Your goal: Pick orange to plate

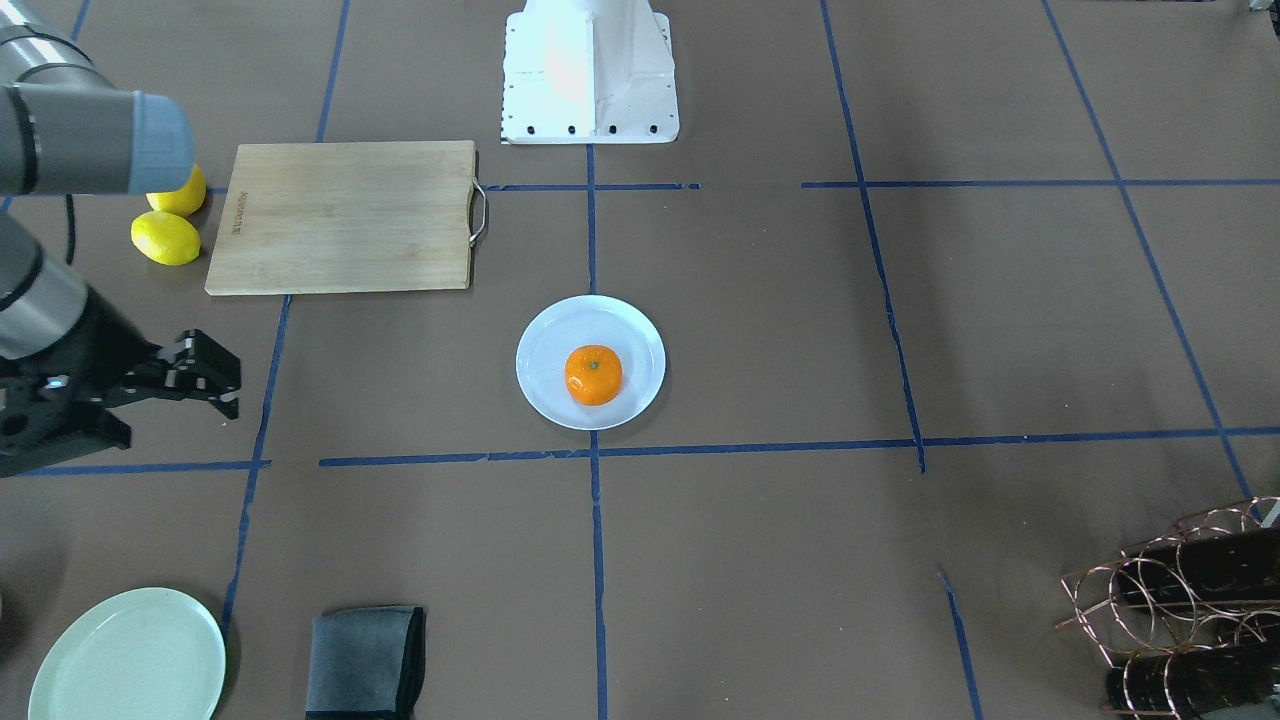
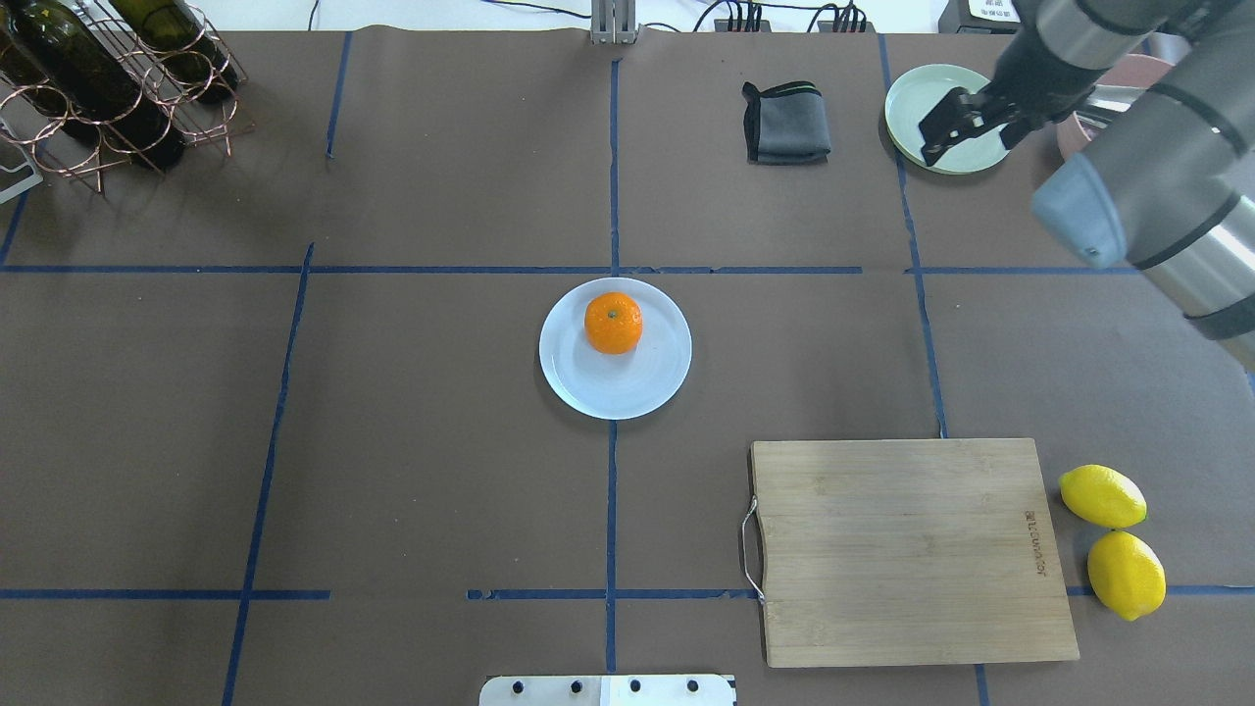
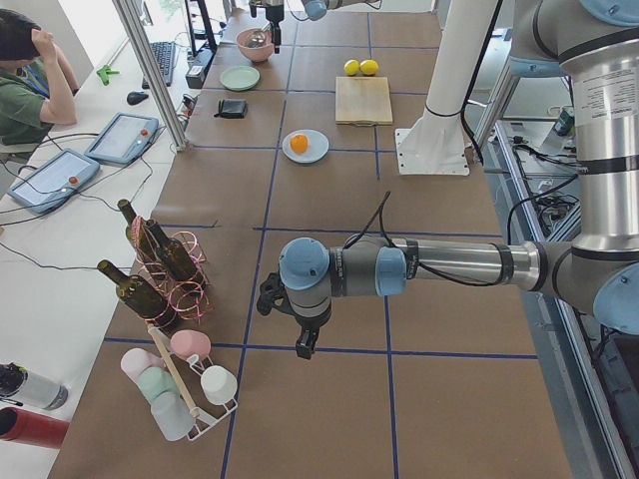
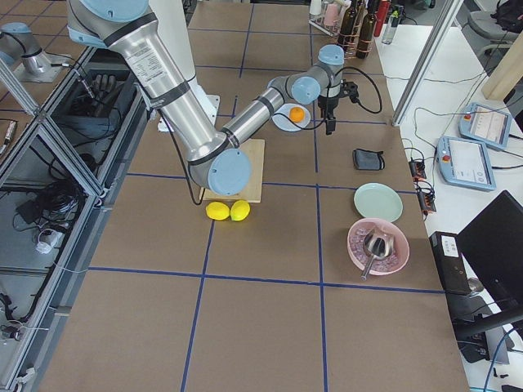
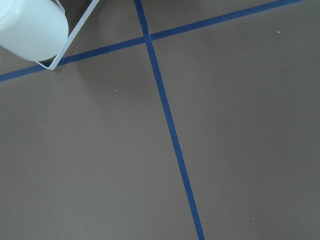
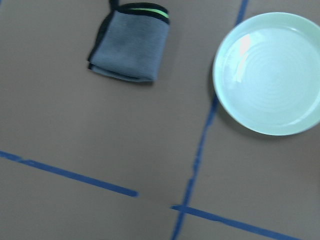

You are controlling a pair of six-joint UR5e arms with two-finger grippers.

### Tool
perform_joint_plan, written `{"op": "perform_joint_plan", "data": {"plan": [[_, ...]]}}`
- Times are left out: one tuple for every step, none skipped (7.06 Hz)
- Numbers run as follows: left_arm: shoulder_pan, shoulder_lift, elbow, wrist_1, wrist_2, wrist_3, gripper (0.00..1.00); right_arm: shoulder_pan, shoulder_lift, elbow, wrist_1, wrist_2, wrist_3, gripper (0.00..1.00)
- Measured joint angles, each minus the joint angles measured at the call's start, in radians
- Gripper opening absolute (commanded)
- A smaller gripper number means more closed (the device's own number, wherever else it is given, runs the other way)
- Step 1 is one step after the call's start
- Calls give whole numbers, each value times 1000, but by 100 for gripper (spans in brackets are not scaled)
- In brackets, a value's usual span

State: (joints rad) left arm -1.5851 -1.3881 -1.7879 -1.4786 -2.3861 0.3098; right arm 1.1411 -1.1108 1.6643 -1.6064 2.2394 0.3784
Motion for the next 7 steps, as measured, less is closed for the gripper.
{"op": "perform_joint_plan", "data": {"plan": [[-1,-5,3,1,1,-4,100,88,-58,-2,-44,15,-160,100],[-5,-8,5,3,3,-8,100,170,-110,-3,-98,17,-299,100],[-13,-9,3,4,4,-9,100,247,-172,-3,-140,14,-406,100],[-23,-9,0,4,4,-10,100,324,-254,-1,-156,15,-466,100],[-33,-11,-2,4,4,-10,100,391,-341,1,-160,16,-492,100],[-39,-12,-4,4,4,-11,100,444,-427,3,-150,15,-503,100],[-41,-10,-5,3,5,-9,100,476,-497,3,-112,15,-504,100]]}}
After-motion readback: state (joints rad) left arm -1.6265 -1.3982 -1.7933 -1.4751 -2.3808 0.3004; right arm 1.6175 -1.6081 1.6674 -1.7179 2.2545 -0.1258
